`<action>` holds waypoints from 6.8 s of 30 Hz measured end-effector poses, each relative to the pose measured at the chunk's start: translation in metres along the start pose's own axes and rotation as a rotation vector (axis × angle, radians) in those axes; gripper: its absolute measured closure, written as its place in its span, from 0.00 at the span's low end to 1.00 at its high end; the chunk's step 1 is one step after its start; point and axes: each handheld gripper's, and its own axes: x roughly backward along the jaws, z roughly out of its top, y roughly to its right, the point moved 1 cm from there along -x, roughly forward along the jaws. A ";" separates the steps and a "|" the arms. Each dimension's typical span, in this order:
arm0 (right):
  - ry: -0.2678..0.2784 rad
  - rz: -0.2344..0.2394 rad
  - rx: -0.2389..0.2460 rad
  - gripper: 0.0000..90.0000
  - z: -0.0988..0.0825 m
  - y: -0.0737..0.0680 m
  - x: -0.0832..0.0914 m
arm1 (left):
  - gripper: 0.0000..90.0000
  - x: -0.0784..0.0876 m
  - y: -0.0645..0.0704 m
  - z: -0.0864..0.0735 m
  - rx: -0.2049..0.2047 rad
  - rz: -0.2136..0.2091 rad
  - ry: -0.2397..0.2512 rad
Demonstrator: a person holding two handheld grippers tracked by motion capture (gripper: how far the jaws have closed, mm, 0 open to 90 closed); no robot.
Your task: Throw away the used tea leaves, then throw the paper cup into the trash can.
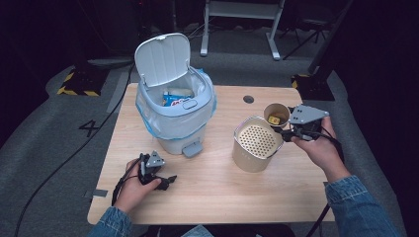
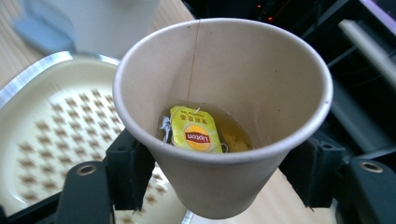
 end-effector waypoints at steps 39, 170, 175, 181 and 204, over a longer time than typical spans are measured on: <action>-0.384 -0.505 1.234 0.39 0.008 -0.054 -0.018 | 0.19 0.000 0.000 0.000 0.000 0.000 0.000; 0.189 0.226 -0.486 0.34 0.020 0.027 0.007 | 0.26 0.014 -0.003 -0.005 0.023 0.020 -0.053; 0.205 0.235 -0.479 0.34 0.039 0.035 0.002 | 0.25 0.017 -0.003 -0.011 0.039 0.011 -0.023; 0.220 0.251 -0.463 0.33 0.073 0.044 -0.012 | 0.24 0.016 -0.005 -0.016 0.031 0.011 0.012; 0.342 0.260 -0.442 0.32 0.165 0.036 -0.070 | 0.21 0.014 -0.005 -0.015 0.015 0.013 0.009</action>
